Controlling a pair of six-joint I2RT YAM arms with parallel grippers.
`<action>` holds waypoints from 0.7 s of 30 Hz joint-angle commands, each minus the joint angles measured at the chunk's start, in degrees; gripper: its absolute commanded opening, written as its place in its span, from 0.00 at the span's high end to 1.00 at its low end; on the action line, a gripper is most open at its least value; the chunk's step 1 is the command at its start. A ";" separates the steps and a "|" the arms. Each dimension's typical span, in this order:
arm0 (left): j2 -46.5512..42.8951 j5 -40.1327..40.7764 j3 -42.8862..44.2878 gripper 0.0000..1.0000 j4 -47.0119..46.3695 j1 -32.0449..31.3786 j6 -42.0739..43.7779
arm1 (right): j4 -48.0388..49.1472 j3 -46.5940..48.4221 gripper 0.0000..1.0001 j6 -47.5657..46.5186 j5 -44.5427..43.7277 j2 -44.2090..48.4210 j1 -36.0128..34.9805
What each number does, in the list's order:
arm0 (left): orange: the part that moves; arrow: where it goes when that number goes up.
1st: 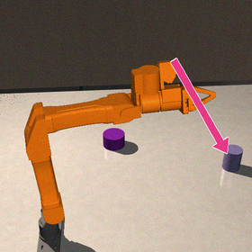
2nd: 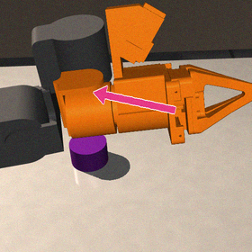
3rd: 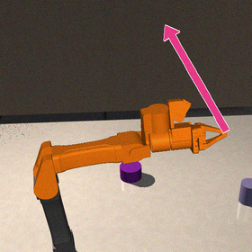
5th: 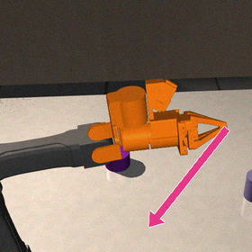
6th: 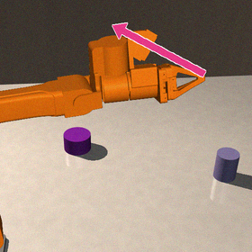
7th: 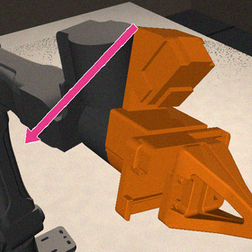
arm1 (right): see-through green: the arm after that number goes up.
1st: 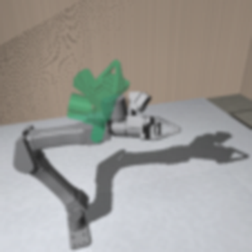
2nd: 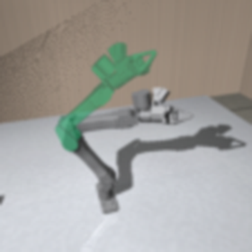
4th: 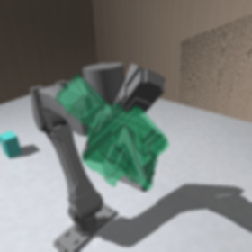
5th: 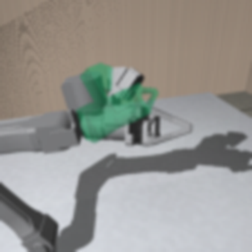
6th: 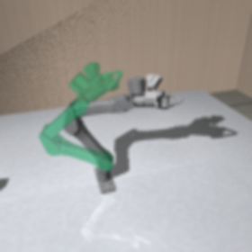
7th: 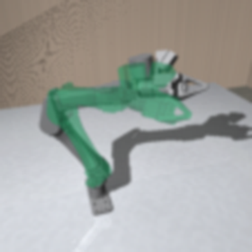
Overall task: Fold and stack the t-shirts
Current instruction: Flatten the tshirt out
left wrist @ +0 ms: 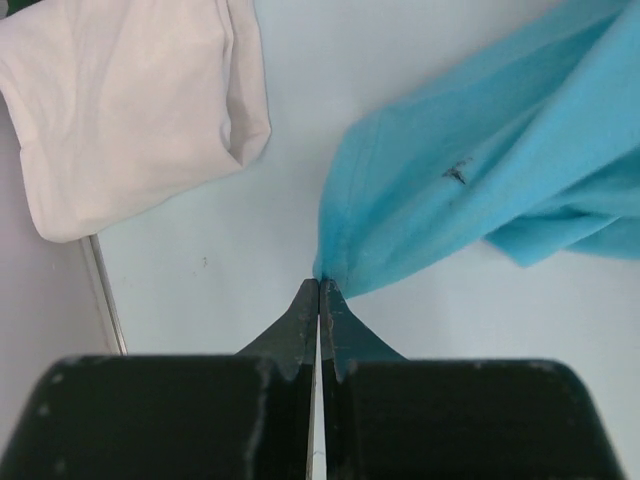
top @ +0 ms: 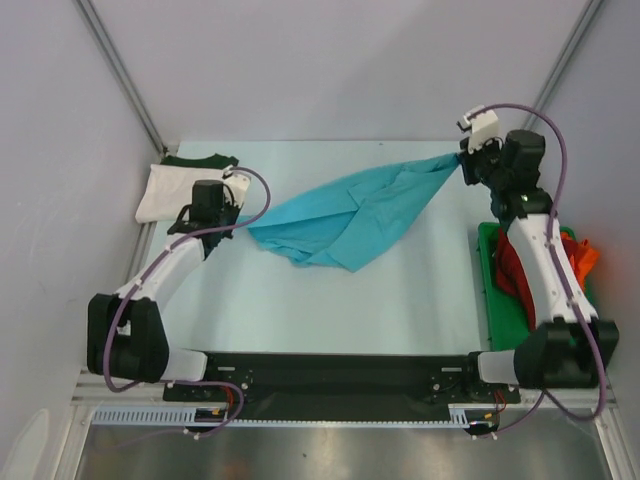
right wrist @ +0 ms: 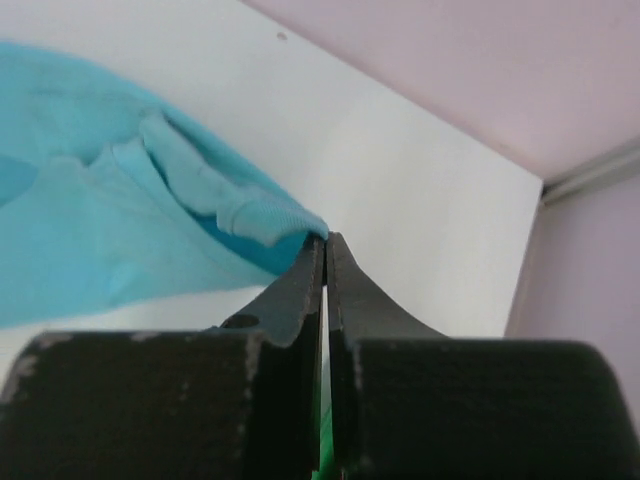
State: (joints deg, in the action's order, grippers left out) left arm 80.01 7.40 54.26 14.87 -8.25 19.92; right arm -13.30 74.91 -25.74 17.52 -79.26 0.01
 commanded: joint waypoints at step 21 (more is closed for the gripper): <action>10.08 -5.38 10.61 1.00 2.79 -3.96 -1.11 | -13.06 -5.83 0.46 -25.49 5.07 0.70 -15.35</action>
State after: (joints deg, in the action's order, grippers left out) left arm 89.60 2.76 63.02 17.72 -11.16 19.49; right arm -20.84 68.66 -41.04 19.62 -76.38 -9.02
